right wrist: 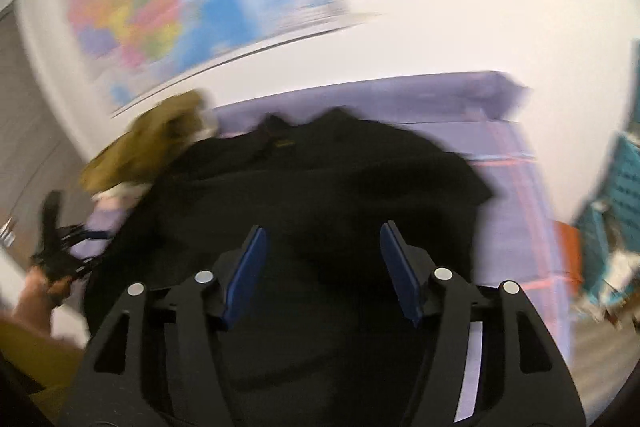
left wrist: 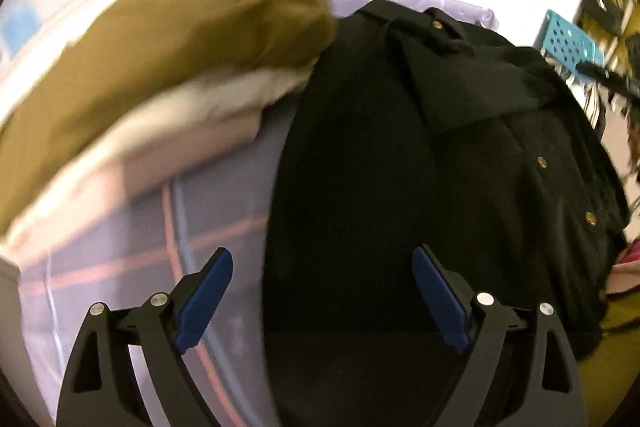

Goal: Fold large clothes

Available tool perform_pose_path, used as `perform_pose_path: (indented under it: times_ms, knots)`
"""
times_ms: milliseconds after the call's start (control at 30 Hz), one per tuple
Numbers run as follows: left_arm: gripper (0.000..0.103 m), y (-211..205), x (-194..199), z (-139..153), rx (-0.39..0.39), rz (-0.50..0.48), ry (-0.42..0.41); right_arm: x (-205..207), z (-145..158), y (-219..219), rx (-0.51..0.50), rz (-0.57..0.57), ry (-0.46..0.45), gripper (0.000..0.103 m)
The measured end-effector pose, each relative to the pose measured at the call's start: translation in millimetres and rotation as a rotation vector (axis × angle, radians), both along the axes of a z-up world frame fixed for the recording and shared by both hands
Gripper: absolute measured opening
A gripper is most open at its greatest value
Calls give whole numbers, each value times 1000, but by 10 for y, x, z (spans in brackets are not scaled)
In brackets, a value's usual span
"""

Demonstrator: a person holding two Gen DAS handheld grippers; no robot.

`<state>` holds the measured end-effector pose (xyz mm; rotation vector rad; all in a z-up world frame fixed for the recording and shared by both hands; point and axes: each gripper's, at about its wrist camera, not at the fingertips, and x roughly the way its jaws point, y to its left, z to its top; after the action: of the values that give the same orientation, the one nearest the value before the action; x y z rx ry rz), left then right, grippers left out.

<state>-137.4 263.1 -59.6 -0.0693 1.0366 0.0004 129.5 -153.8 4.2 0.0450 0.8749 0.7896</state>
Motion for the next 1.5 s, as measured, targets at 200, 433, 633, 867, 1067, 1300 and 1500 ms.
perform_pose_path:
  times_ms: [200,433,633,867,1067,1300,1500]
  knots:
    - [91,92,-444,-138,-52,-46,60,-247,-239,830,3,264,72,62]
    - [3,124,-683,-91,-249,-28,-22,-399,-423,1329,10,366,124,66]
    - [1,292,-568,726,-175,65,-228,-456,-406,1332,4,354,119,67]
    - [52,-31,-272,1438,-27,-67,-358,-512,-284,1265,68,348,98,71]
    - [70,12,-184,411,-58,-18,-95,-543,-372,1371,65,380,123,73]
    - [16,143,-331,-198,-234,8,43,-557,-496,1451,71,392,166,73]
    - [1,167,-281,471,-257,28,-104,-573,-496,1453,84,392,170,74]
